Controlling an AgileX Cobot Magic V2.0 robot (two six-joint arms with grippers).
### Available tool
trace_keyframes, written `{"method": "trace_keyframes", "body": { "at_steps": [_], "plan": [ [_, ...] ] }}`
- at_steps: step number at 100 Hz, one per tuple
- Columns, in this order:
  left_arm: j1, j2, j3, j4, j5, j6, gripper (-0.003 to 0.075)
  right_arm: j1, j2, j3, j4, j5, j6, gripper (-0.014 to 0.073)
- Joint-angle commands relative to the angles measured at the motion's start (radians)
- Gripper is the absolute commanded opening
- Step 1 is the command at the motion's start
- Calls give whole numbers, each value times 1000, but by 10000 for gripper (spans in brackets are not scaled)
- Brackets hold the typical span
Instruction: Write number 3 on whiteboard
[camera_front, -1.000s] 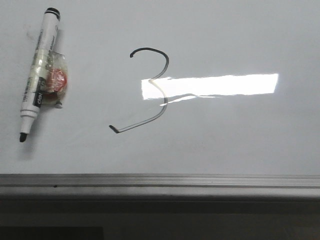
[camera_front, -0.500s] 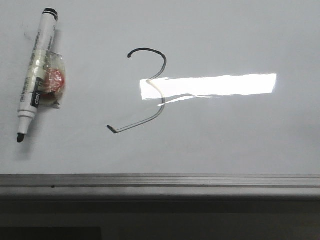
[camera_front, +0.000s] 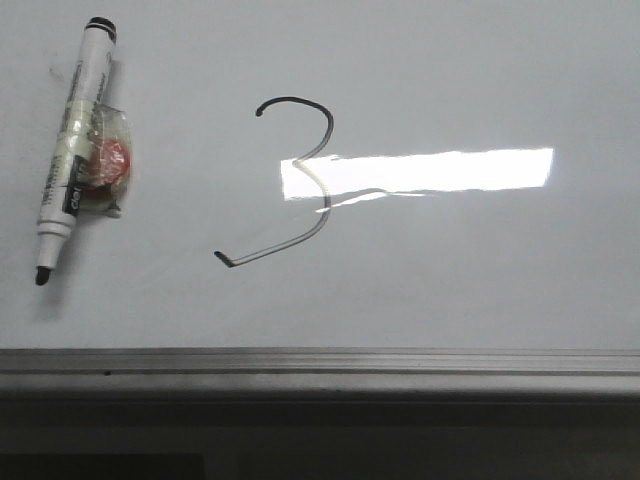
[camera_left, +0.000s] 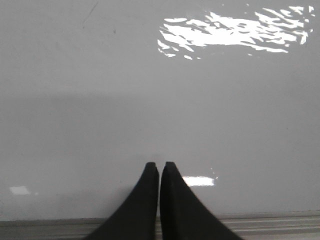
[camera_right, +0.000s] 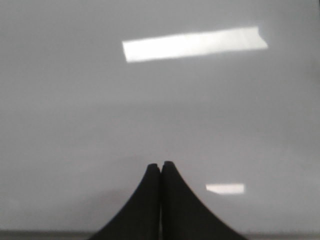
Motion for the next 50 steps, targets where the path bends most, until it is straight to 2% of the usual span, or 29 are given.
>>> {"method": "trace_keyframes", "body": {
  "at_steps": [1, 50],
  "plan": [
    [2, -26, 33, -1, -47, -9, -20, -16, -15, 22, -7, 26, -5, -54],
    [2, -26, 33, -1, -47, -9, -20, -16, -15, 22, -7, 23, -5, -54]
  ]
}}
